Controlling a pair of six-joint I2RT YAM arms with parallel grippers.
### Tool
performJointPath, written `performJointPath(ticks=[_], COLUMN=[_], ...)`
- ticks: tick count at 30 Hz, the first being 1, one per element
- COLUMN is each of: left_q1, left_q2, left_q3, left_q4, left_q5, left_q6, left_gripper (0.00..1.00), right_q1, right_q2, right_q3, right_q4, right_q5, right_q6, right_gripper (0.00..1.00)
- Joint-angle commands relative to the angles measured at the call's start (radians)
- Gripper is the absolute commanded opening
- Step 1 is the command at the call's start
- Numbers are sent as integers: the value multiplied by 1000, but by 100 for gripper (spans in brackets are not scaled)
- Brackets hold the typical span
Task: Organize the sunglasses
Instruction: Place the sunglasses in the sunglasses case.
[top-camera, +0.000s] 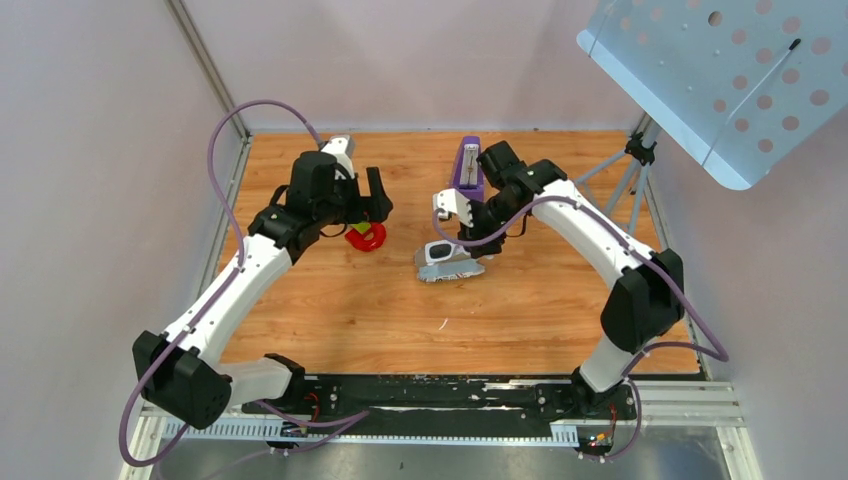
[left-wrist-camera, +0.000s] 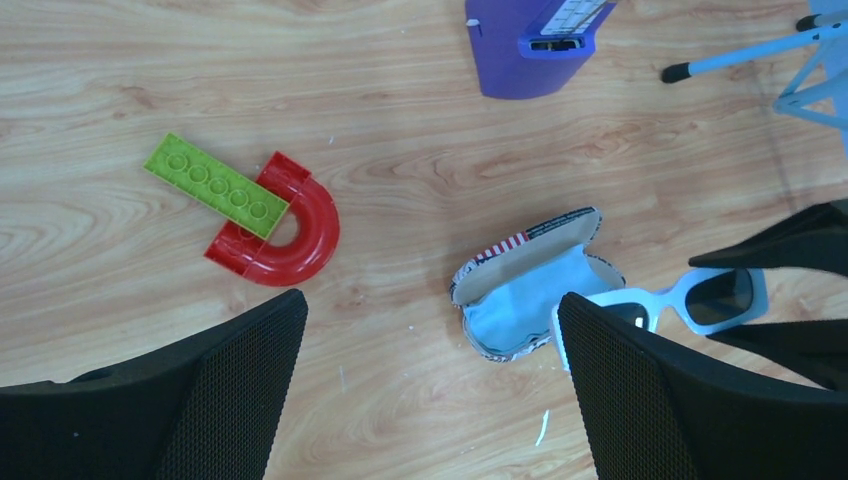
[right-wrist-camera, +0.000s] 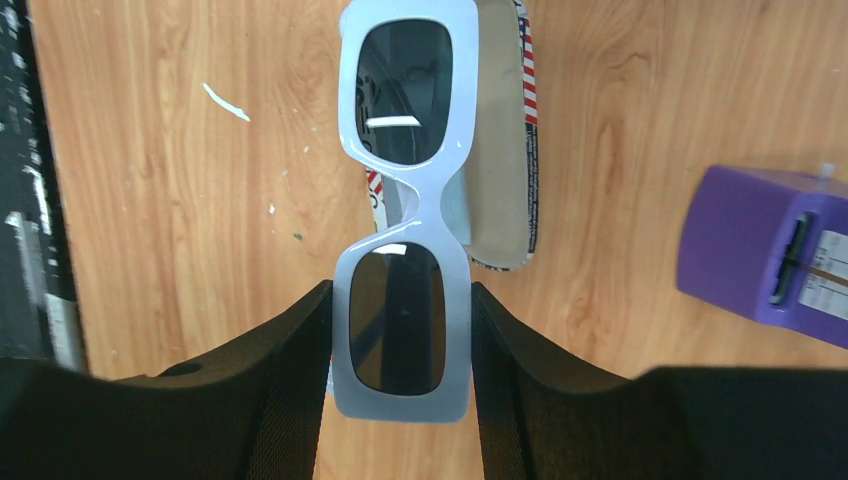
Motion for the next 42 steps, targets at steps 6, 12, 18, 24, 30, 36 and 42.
performJointPath(ticks=[6,12,18,24,30,36,42], left_q1=[8,8,7,8,32,43,47], left_q2=[23,30,36,40,37,28,24], left_q3=[-33,-46,-52,-58,-66,-94,-117], left_q4=[39,47,45,46,34,41,55], left_q5=[75,78,80,66,53,65,74], left_q6=[-22,-21,-4,-1,-4,-3,1], left_gripper=[100,99,99,99,99,99,99], right_q1=[-109,-135,-141,-144,-146,-151,-153], right_q2=[204,314,362,404,454,495,520], right_q3=[185,221,237,235,253,295,300], right_q4=[-169,-188,-189,-189,-185,-179,-176], right_q5=[-289,-333,-330,-324,-330,-361,-362], right_q6=[54,52,34,27,37,63,60], right_gripper=[15,12,9,9,9,9,8])
